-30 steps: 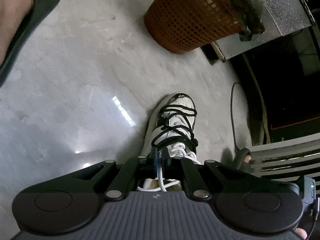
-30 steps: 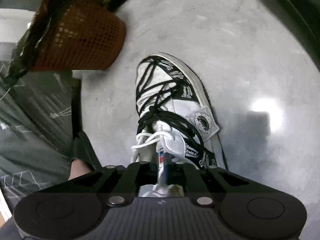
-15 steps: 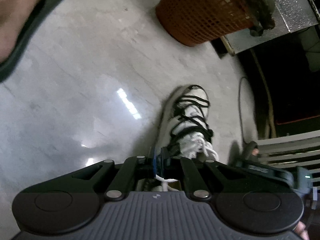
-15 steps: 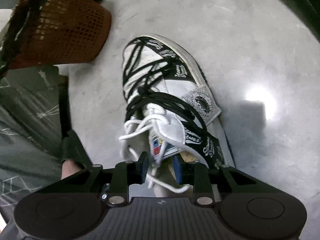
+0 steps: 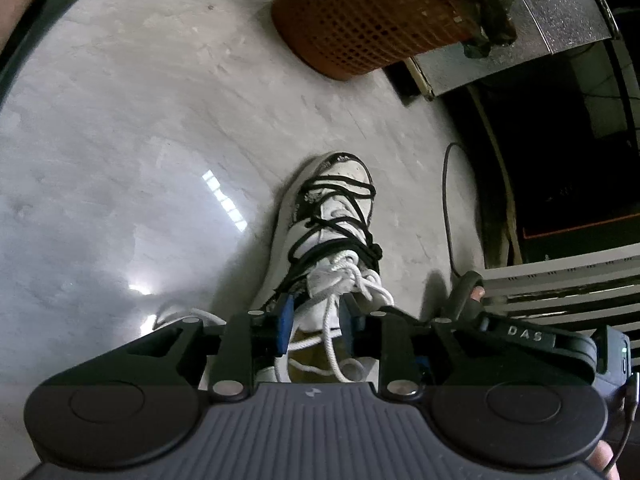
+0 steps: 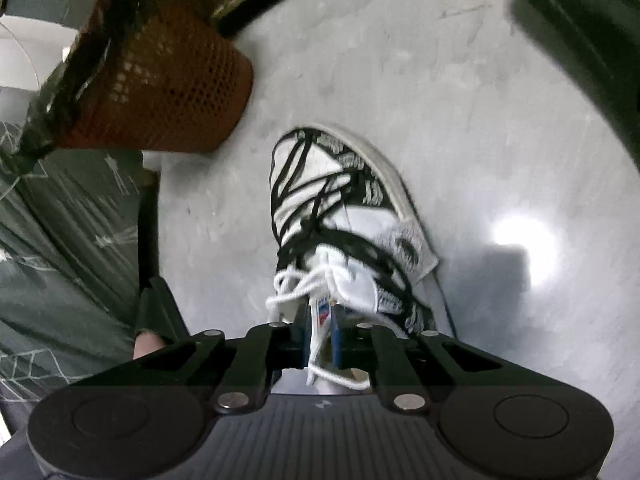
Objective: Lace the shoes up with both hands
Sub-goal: 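Grasp the white lace at the tongue with the left gripper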
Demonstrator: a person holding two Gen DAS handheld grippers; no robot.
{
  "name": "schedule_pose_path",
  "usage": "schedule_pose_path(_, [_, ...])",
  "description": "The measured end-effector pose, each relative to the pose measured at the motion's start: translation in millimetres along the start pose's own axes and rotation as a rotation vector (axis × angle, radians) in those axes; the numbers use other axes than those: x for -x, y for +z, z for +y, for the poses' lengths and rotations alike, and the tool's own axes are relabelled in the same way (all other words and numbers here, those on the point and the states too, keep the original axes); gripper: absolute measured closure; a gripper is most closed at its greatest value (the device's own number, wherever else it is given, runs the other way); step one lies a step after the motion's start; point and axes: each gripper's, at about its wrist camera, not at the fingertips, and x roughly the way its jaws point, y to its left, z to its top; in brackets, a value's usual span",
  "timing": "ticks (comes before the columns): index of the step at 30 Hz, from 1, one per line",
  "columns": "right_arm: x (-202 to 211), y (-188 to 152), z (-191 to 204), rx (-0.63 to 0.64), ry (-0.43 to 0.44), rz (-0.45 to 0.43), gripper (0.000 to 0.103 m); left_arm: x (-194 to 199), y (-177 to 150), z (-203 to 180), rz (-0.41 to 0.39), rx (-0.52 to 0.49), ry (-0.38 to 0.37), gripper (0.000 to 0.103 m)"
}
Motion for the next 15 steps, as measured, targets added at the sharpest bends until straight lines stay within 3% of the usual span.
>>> schedule_pose_path(4, [0,1,-3,0.005,0.016,0.013,0.092,-6,-2,-1,0.034,0.012,0.006,0.072])
schedule_pose_path(8, [-7,-1,-10,-0.074,0.026,0.067,0.086,-11,-4,-2,0.038,0.018,0.011,0.070])
schedule_pose_path(15, [-13,-2,-21,-0.170,0.058,0.075,0.079,-16,3,6,0.035,0.127,-0.002,0.065])
